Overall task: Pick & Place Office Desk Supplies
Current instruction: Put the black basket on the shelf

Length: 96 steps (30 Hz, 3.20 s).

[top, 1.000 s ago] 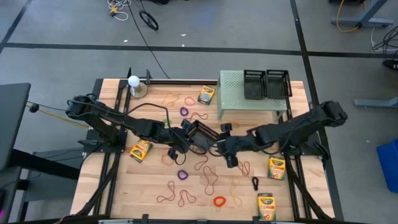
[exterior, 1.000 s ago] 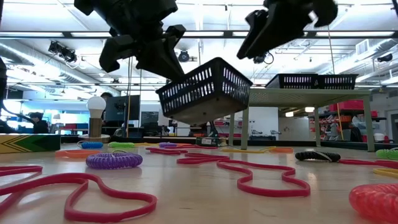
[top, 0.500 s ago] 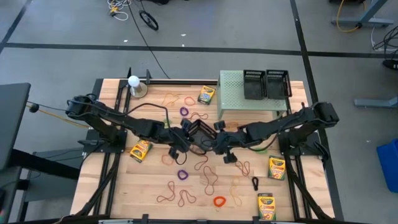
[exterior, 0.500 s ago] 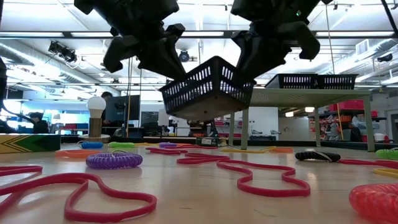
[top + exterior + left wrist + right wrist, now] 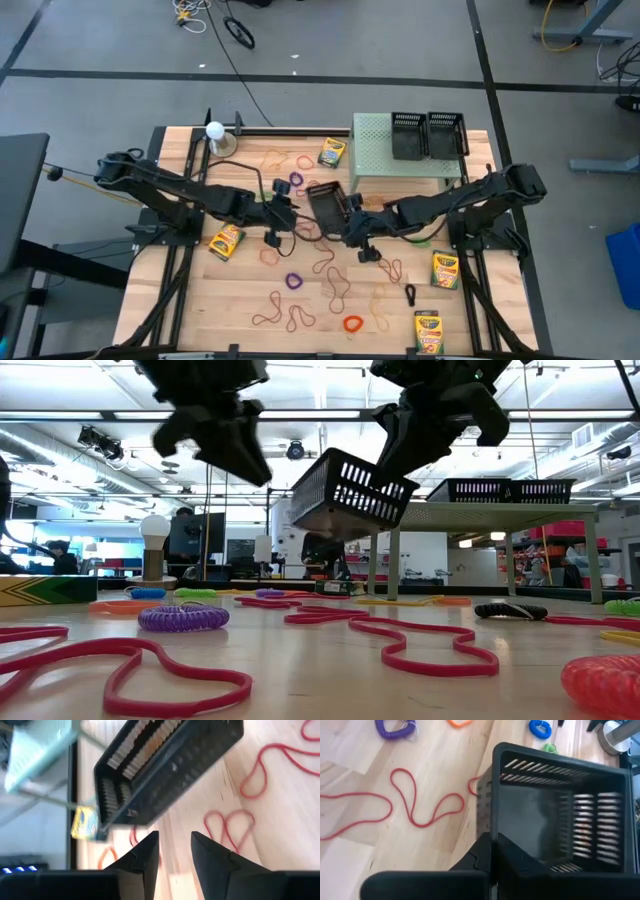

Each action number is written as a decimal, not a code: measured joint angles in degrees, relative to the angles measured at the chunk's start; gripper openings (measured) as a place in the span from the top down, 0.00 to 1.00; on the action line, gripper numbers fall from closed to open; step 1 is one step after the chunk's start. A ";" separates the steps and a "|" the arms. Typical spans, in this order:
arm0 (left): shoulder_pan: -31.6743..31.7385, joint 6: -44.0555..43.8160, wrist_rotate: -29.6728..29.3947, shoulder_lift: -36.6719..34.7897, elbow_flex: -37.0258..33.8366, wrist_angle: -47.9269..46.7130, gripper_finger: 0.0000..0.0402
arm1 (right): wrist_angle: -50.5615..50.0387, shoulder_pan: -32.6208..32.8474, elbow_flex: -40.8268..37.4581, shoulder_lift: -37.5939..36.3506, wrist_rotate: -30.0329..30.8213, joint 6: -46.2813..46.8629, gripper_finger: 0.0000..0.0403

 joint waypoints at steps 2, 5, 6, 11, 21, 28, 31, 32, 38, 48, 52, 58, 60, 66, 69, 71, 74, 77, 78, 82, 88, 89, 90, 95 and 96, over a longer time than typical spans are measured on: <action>0.00 -2.55 1.08 -1.22 -0.01 -1.05 0.69 | 0.08 0.00 0.01 0.00 0.02 0.00 0.96; -0.04 -4.62 1.52 -3.66 -1.82 0.28 0.69 | 0.56 0.01 0.02 0.00 -0.01 0.01 0.96; -0.02 -5.18 1.43 -4.42 -3.10 1.60 0.69 | 0.78 0.06 0.02 0.00 -0.07 0.03 0.97; 1.48 -8.56 0.98 -10.27 -12.17 13.00 0.69 | 2.27 1.31 0.52 -0.90 0.38 0.46 0.97; 4.86 -13.16 0.96 -19.95 -31.37 44.94 0.69 | -10.26 0.57 14.15 -2.08 6.54 4.32 0.97; 6.14 -14.39 1.92 -20.20 -39.14 64.65 0.69 | -22.63 -6.33 22.51 -2.14 10.48 6.39 0.97; 6.38 -15.17 3.10 -20.17 -40.58 66.55 0.69 | -26.62 -10.62 22.77 -2.07 10.34 2.76 0.97; 6.38 -15.54 3.27 -20.17 -40.76 66.58 0.69 | -27.75 -12.18 22.77 -2.05 10.17 1.90 0.97; 6.32 -15.75 3.39 -20.15 -41.16 66.34 0.69 | -31.88 -20.85 22.27 -1.90 6.76 -2.48 0.96; 6.32 -15.73 3.93 -20.15 -41.16 65.93 0.69 | -34.44 -29.63 22.25 -1.92 0.18 -10.88 0.96; 6.32 -15.62 3.95 -20.15 -41.15 65.93 0.69 | -36.22 -31.49 22.22 -1.92 -2.33 -10.49 0.96; 6.32 -15.59 3.95 -20.15 -41.13 65.93 0.69 | -37.10 -31.77 22.22 -1.92 -2.73 -10.50 0.96; 6.32 -15.60 3.95 -20.15 -41.13 65.93 0.69 | -37.41 -31.82 22.22 -1.92 -2.73 -10.47 0.96; 6.32 -15.60 3.95 -20.13 -41.13 65.91 0.69 | -38.27 -31.89 22.22 -1.92 -2.54 -10.47 0.96; 6.32 -15.60 3.95 -20.13 -41.13 65.92 0.69 | -38.46 -31.89 22.20 -1.92 -2.54 -10.47 0.96; 6.32 -15.62 3.95 -20.08 -41.13 65.91 0.69 | -38.62 -31.89 22.20 -1.92 -2.52 -10.41 0.96; 6.32 -15.62 3.95 -20.08 -41.13 65.92 0.69 | -39.21 -31.88 22.20 -1.92 -1.74 -10.25 0.95; 6.32 -15.64 3.95 -20.08 -41.13 65.93 0.69 | -39.17 -31.87 22.20 -1.92 -0.94 -9.83 0.91; 6.32 -15.65 3.94 -20.08 -41.13 65.91 0.69 | -39.17 -31.87 22.20 -1.92 -0.63 -9.44 0.89; 6.32 -16.53 3.94 -20.08 -41.13 65.91 0.69 | -39.34 -31.87 22.20 -1.92 0.84 -8.34 0.80; 6.32 -16.70 3.94 -20.08 -41.13 65.91 0.69 | -39.36 -31.87 22.20 -1.92 2.16 -7.12 0.71; 6.32 -16.71 3.92 -20.08 -41.13 65.91 0.69 | -39.36 -31.87 22.20 -1.92 2.43 -6.86 0.70; 6.32 -16.72 3.93 -20.08 -41.13 65.91 0.69 | -39.39 -31.76 22.20 -1.92 2.73 -6.52 0.69; 6.32 -16.67 3.92 -20.08 -41.13 65.91 0.69 | -39.47 -30.13 22.20 -2.03 5.54 -5.33 0.67; 6.32 -16.70 3.92 -20.08 -41.13 65.91 0.69 | -39.45 -29.44 22.20 -2.12 6.61 -5.33 0.67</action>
